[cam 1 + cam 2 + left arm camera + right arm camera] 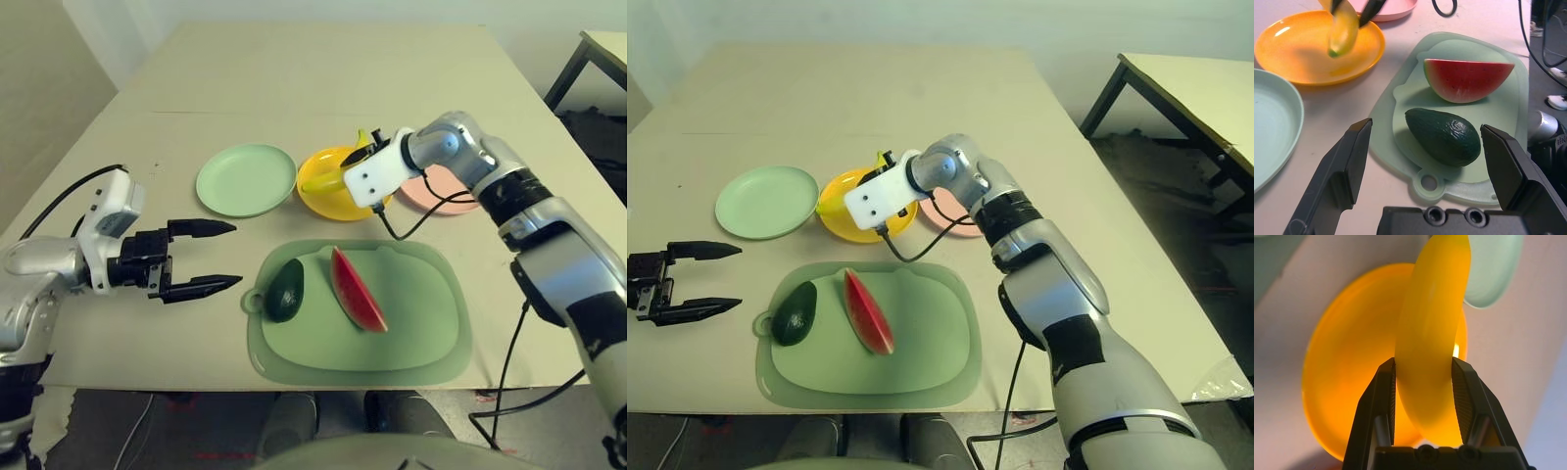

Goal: Place the fruits into color-matched plates.

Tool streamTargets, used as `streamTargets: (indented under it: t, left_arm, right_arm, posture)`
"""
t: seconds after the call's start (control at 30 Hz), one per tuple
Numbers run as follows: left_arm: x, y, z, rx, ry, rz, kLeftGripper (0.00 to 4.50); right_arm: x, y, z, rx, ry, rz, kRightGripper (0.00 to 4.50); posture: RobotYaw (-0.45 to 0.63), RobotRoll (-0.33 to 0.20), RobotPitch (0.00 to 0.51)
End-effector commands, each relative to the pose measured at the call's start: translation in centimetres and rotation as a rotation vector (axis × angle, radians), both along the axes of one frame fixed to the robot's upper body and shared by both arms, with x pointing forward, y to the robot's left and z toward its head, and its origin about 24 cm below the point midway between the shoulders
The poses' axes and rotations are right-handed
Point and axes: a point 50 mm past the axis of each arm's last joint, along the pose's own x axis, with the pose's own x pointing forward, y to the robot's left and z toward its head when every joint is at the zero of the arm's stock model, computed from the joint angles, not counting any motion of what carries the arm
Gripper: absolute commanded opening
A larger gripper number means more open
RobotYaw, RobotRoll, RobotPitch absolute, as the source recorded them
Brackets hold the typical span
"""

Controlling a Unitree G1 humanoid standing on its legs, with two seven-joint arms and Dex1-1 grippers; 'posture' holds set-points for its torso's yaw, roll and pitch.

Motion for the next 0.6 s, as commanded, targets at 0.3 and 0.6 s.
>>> streamTargets:
  t: [0.3, 0.6]
  left_arm:
    - [-0.6, 0.4, 0.8, 0.015, -0.035, 0.038, 4.5]
    - [-0.4, 0.4, 0.7, 0.014, -0.037, 0.043, 4.5]
  right_arm:
    - [0.3, -0.1, -2.8, -0.109, 0.037, -0.029, 1.66]
    - [0.8, -0.3, -1.2, -0.071, -0.019, -0.048, 3.0]
  posture:
    - [0.15, 0.0, 0.093]
    - [0.14, 0.0, 0.088]
